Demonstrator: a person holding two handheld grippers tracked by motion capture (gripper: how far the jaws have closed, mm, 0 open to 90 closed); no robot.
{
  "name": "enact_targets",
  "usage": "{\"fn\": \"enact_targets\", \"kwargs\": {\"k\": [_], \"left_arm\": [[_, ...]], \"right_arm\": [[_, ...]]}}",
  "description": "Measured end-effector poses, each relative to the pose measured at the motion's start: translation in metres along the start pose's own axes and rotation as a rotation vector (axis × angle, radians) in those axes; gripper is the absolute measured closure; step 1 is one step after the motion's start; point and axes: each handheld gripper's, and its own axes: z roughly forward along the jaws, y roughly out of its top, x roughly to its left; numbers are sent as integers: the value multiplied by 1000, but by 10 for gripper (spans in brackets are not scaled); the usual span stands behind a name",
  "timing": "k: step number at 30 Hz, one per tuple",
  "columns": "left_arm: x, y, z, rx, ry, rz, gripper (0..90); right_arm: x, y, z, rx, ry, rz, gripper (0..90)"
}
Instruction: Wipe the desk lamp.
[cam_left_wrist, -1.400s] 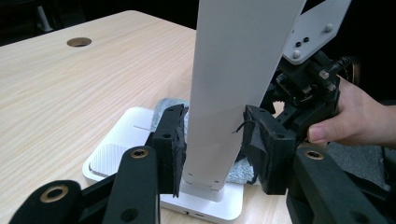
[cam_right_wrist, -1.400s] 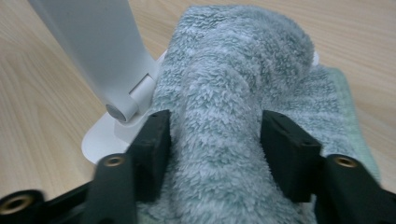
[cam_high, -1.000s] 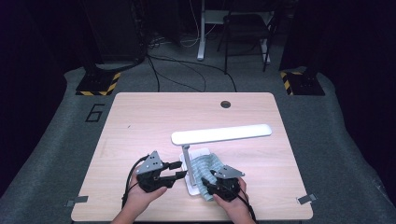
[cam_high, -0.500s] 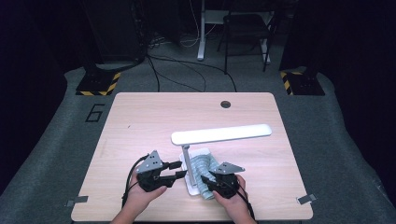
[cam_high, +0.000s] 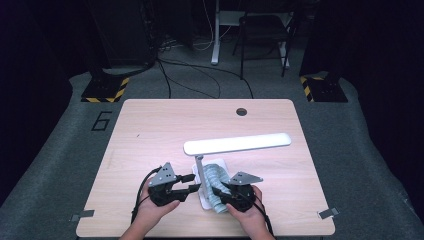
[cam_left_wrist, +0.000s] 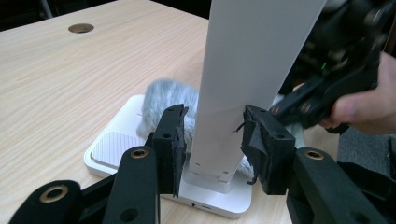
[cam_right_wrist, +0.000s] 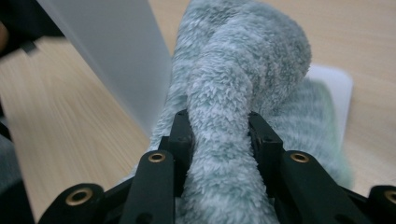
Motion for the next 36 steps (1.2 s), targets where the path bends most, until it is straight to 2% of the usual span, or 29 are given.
{"fn": "enact_targets", "kwargs": {"k": [2,4,5,7,9,12,14,16,17,20,26,28,30,36], "left_arm": [[0,-1,0,-3,0,-9,590],[1,-1,0,-3,1,-9,590],[0,-3,2,-3,7,-10,589],[0,-4,2,10,2,-16,590],[2,-5,3,15,8,-5,591],[3,-6,3,12,8,-18,608],[5,-6,3,16,2,-24,636],[5,-7,3,18,3,-25,645],[5,-7,4,11,-2,-50,653],[5,-7,4,11,-2,-47,661],[5,-8,4,21,-5,-35,665],[4,-8,4,21,-2,-40,666],[5,-8,4,28,5,-21,665],[5,-8,5,32,3,-26,665]], "right_arm": [[3,-4,8,42,-34,-25,677],[3,-7,13,73,-71,-81,679],[5,-10,16,88,-91,-87,681],[4,-11,17,77,-89,-89,681],[3,-10,17,84,-75,-79,682],[0,-9,15,78,-48,-68,686],[-1,-8,15,67,-23,-37,688],[-3,-7,14,55,-17,-53,690],[-1,-6,14,64,-8,-38,691],[-3,-4,13,56,5,-38,692],[-4,1,6,15,67,26,695],[-4,2,5,-2,75,20,695],[-4,6,3,4,86,13,694],[-3,14,-5,-28,108,7,694]]}}
